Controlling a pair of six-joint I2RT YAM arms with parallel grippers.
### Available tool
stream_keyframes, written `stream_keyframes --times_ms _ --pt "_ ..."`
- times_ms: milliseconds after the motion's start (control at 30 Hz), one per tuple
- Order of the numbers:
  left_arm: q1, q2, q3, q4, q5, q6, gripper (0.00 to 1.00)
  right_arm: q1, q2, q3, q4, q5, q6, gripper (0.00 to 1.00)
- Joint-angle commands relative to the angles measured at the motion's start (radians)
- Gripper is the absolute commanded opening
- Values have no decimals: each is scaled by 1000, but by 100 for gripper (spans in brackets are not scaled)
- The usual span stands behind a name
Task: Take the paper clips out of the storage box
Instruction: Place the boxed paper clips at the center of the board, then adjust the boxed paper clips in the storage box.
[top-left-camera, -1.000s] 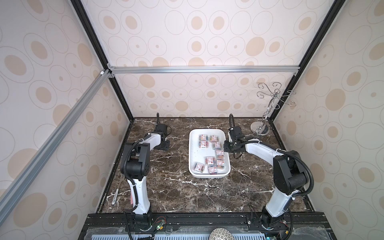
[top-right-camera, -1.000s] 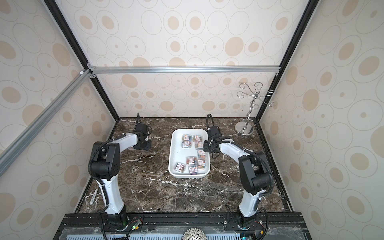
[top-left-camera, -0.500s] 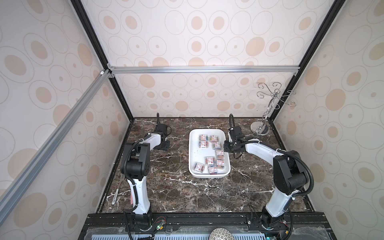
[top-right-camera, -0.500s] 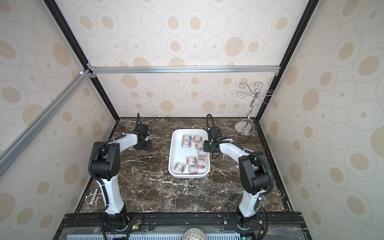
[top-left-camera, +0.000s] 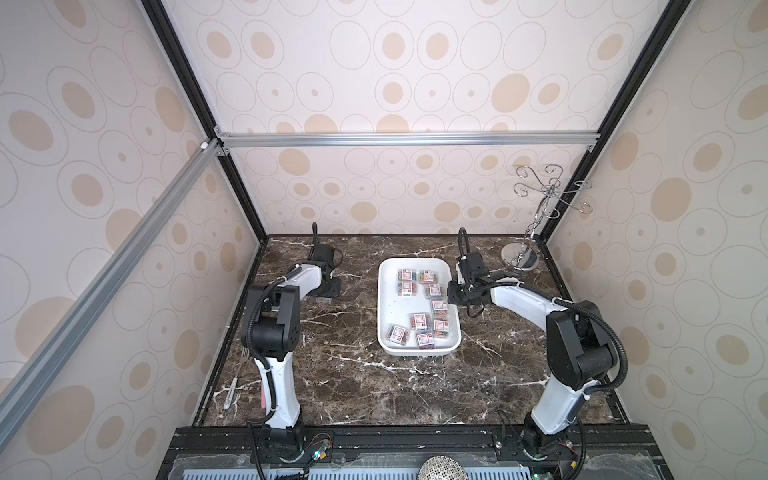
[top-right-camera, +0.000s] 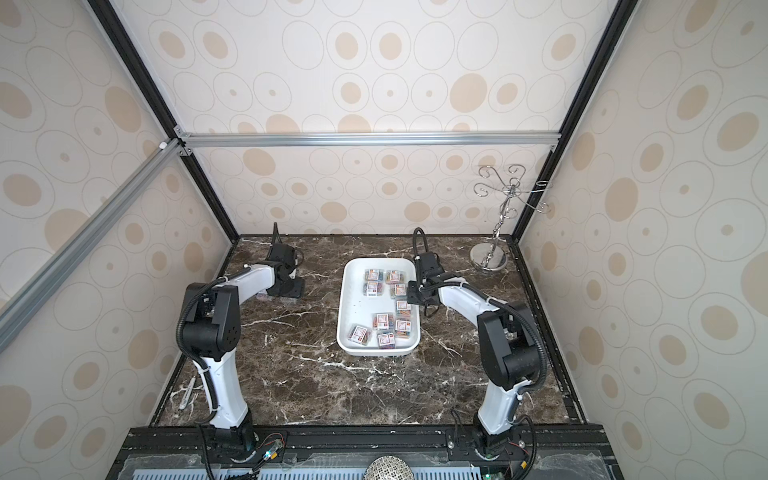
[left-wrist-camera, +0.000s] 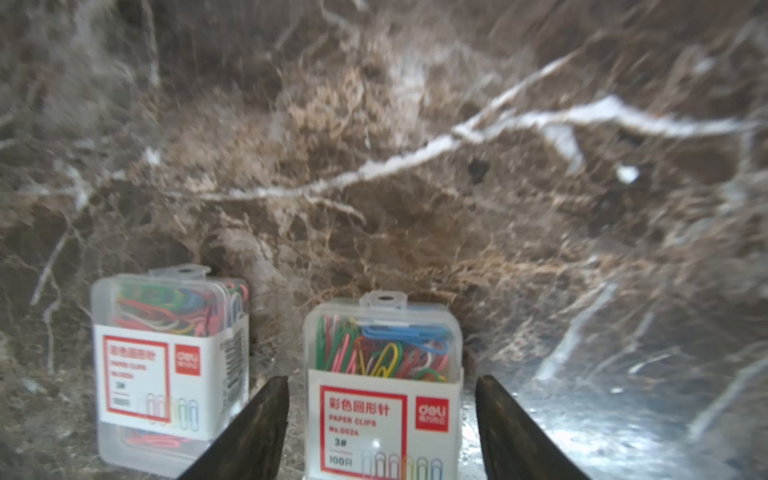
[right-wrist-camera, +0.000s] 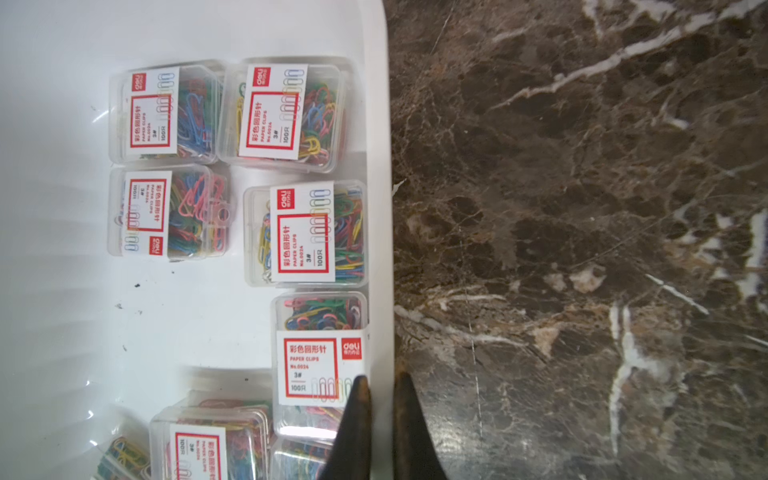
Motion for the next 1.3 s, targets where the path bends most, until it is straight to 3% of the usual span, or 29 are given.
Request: stream_keyframes --times_ms 0,200,367,567,933,1267 --pt "7 -7 80 -22 23 -23 71 -1 42 -20 -40 -25 5 0" --pt "6 -18 131 -39 4 -73 71 0 36 -29 -35 -28 1 0" --pt "-17 -87 111 2 83 -117 71 -1 42 -19 -44 -12 -10 0" --pt "-96 -173 75 50 162 -134 71 -1 59 16 -60 3 -13 0" --pt "-275 -223 80 87 207 -157 71 -37 79 43 -69 0 -40 0" --pt "-378 -170 127 69 206 -141 72 -39 65 38 -64 -22 -51 0"
